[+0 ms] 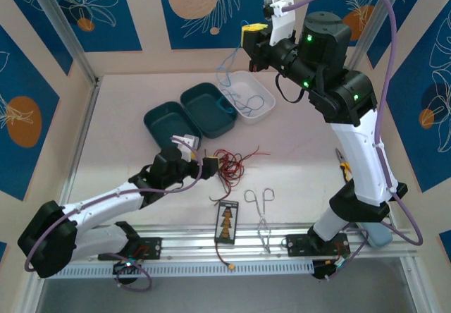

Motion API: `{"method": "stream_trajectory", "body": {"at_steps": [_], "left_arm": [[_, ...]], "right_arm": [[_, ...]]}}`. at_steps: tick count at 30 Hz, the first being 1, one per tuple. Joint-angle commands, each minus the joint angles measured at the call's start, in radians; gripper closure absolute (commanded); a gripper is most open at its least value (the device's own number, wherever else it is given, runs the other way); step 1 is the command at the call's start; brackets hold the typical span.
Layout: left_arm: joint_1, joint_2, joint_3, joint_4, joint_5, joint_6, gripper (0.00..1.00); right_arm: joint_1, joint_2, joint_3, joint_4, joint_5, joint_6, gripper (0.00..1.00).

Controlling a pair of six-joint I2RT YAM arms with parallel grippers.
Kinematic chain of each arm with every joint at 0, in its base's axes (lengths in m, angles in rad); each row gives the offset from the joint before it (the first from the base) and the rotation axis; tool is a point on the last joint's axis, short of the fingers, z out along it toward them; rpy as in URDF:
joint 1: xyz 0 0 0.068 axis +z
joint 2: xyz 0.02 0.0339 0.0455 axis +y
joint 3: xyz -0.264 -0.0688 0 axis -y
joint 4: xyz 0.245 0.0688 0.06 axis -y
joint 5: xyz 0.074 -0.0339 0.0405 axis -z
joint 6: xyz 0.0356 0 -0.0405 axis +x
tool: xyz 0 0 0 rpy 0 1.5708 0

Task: Untangle the cables

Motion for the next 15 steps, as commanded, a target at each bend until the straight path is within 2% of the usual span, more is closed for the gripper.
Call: {"method": "stream_trajectory", "body": {"at_steps": [1, 15], "left_arm": [[-0.006, -0.021, 0.014, -0.009, -0.019, 0.014, 0.02], [-0.007, -0.057, 0.010, -0.058, -0.060, 0.015, 0.00]], "right_arm": [[0.001, 0.005, 0.025, -0.005, 0.014, -0.020, 1.00], [-0.038, 0.063, 0.026, 0.001, 0.042, -0.053, 1.00]]}}
